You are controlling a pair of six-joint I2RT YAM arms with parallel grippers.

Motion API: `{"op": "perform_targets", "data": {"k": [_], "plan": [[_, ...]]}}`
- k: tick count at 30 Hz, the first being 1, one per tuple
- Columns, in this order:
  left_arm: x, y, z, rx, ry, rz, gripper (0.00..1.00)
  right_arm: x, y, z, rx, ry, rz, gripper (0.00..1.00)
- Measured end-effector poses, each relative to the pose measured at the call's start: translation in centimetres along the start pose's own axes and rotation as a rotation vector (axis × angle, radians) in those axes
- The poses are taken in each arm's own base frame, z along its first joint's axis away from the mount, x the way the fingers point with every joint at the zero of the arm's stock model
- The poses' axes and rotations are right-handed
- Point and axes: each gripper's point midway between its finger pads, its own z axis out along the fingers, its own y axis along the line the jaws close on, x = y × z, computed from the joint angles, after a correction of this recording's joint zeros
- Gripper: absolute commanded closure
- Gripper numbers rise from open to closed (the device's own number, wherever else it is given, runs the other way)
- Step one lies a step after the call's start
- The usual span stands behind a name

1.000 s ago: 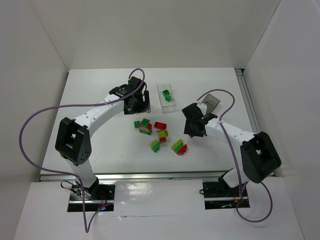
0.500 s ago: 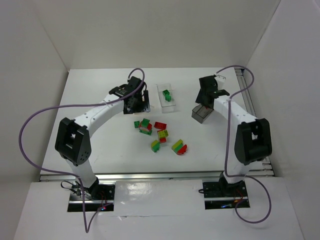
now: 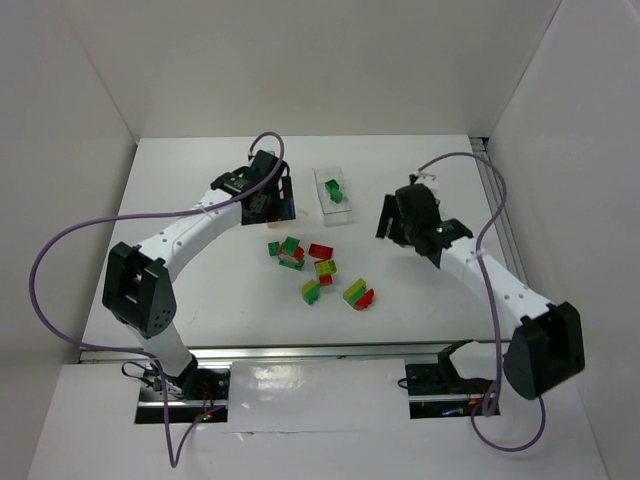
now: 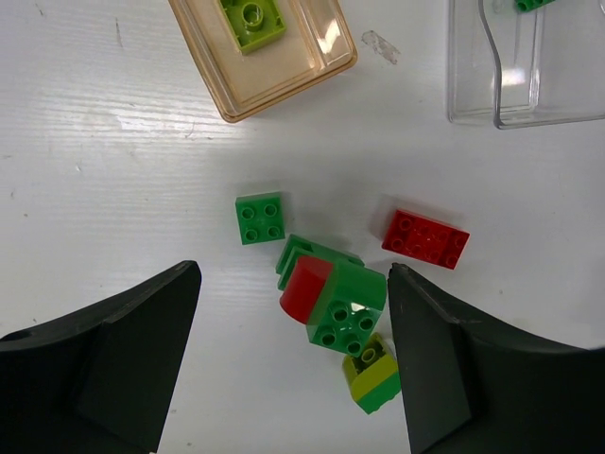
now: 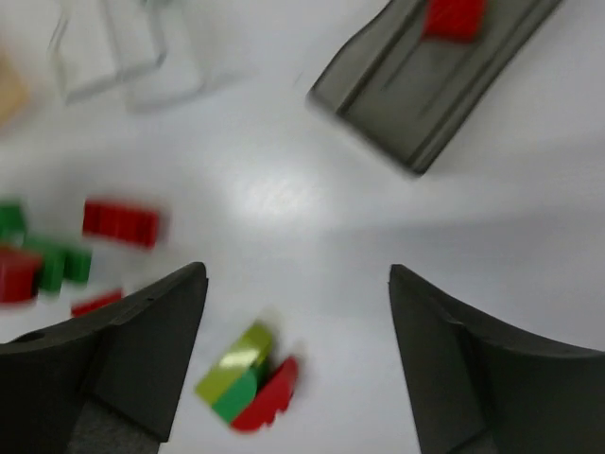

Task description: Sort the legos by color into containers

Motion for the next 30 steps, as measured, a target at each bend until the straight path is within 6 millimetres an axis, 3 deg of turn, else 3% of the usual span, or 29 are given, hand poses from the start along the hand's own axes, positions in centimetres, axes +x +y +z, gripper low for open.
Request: {"op": "perform_targets", "data": {"k": [3,6,9,12,19,30], "plan": [[-0.2,0.3,0.0,-0.012,-0.005,-0.001,0.11,5.0,2.8,-2.0,-0.147,0.100,-0.073,0.06],[-0.3,0.6,0.0,-0.018,-0.007,-0.003,0.11,10.1,4.5,-2.8,-0.210,0.225,-0.145,0.07],[-0.5,0.6,-0.1,-0.020,-0.012,-0.005,0.11,13.0,5.1,-3.6,-0.236,0.293,-0.202,0.07],[-0.7,0.6,-0.2,-0.017,-0.017,-0.008,0.11,14.4,5.8,-3.9,-0.269,0.332,-0.254,0.00],[-0.6,0.4,-0.3,-0.006,-0.012,-0.010,0.11,19.1,5.0,-2.4,-0.232,0.503,-0.362,0.00],[-0.5,0.1,-0.3,0.009,-0.003,-0.010,0.11,19.3,3.7,-0.9,-0.143,0.478,-0.444,0.06]]}}
